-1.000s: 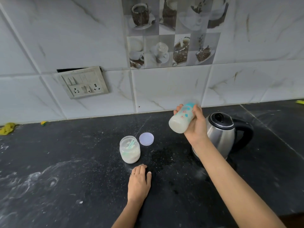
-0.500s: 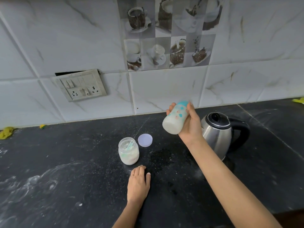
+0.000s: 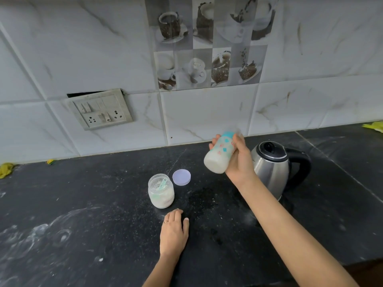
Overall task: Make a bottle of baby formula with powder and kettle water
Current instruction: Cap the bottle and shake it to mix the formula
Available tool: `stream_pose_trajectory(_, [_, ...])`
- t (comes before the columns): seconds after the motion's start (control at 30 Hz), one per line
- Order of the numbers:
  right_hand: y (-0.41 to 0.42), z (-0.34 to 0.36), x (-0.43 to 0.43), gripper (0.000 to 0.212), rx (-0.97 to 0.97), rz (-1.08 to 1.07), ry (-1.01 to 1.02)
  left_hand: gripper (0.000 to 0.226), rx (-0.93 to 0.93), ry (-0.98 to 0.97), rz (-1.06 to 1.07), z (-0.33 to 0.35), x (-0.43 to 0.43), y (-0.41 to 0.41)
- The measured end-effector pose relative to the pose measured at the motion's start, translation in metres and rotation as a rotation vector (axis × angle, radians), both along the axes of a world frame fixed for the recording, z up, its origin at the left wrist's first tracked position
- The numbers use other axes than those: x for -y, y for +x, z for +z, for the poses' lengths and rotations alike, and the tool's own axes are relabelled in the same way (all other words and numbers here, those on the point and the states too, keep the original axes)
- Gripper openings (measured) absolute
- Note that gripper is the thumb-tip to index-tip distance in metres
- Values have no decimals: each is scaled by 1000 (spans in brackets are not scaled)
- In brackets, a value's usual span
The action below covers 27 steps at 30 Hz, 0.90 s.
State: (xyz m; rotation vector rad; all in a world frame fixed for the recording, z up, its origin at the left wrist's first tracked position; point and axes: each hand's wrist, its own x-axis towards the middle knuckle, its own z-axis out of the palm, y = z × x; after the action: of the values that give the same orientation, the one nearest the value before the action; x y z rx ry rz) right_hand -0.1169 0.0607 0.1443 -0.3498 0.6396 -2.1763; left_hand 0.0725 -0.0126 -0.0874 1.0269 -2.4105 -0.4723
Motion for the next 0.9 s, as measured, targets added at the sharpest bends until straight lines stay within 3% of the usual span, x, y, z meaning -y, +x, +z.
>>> stream_pose_trajectory(0.1, [9, -6, -2, 23, -95, 94, 60, 23, -9, -1, 1, 1, -1, 1])
stream_pose_trajectory(0.23, [11, -11, -5, 22, -16, 61, -2, 23, -5, 5, 7, 0, -1, 1])
stream_pose_trajectory(0.37, [15, -11, -8, 41, -152, 146, 55, 24, -5, -3, 1, 0, 0, 1])
stream_pose_trajectory(0.47, [10, -8, -5, 37, -16, 30, -6, 24, -1, 3, 0, -1, 0, 0])
stream_pose_trajectory(0.6, [16, -12, -4, 31, -87, 112, 82, 24, -6, -6, 3, 1, -1, 0])
stream_pose_trajectory(0.7, [15, -16, -3, 31, 35, 36, 59, 25, -6, 6, 6, 2, -2, 1])
stream_pose_trajectory(0.83, [18, -16, -10, 37, -54, 107, 114, 25, -6, 3, 2, 3, -1, 2])
stream_pose_trajectory(0.9, [15, -16, -7, 39, 1, 38, 92, 25, -5, 7, 0, 2, -1, 1])
